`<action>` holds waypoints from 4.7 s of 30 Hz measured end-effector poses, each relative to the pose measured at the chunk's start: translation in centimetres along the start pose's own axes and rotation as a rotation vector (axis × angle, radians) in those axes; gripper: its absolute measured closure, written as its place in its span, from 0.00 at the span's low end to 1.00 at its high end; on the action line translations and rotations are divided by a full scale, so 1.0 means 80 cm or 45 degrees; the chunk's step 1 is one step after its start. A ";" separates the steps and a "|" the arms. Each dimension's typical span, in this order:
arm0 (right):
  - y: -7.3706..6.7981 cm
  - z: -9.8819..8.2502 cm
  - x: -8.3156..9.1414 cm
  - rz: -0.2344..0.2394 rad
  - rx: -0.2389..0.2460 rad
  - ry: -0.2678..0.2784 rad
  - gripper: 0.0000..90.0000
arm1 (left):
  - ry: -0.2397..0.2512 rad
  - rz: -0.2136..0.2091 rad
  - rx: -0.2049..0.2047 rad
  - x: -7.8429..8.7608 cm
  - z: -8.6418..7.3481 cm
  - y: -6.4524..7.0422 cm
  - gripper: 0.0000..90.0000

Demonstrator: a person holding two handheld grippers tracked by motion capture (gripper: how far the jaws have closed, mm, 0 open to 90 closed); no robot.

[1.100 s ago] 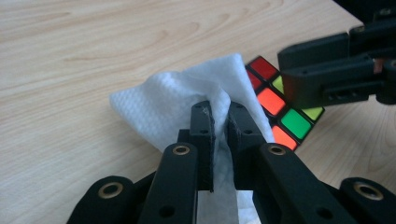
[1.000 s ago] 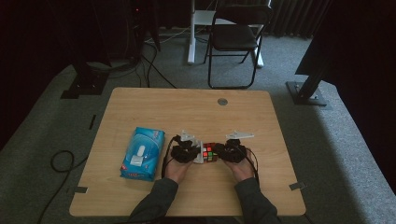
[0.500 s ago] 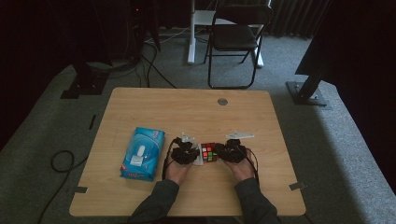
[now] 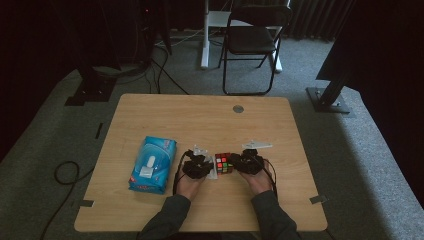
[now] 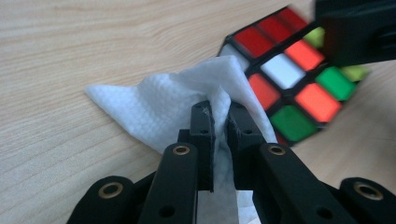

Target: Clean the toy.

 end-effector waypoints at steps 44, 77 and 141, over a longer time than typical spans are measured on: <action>0.001 0.000 0.000 -0.001 -0.010 0.007 0.75 | -0.036 -0.013 -0.018 -0.016 -0.018 0.006 0.92; -0.011 0.010 -0.010 -0.136 0.016 -0.057 0.42 | 0.102 0.033 0.051 0.046 0.008 -0.043 0.90; -0.006 0.001 0.003 -0.102 -0.010 -0.044 0.76 | 0.081 -0.036 0.000 0.024 0.013 -0.015 0.90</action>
Point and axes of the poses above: each handheld gripper's, and its own axes: x roughly backward along the jaws, z roughly out of its top, y roughly to its right, the point moved 10 cm from there along -x, roughly forward along the jaws, and after that the axes turned 11 degrees about -y, right-handed, at the moved point
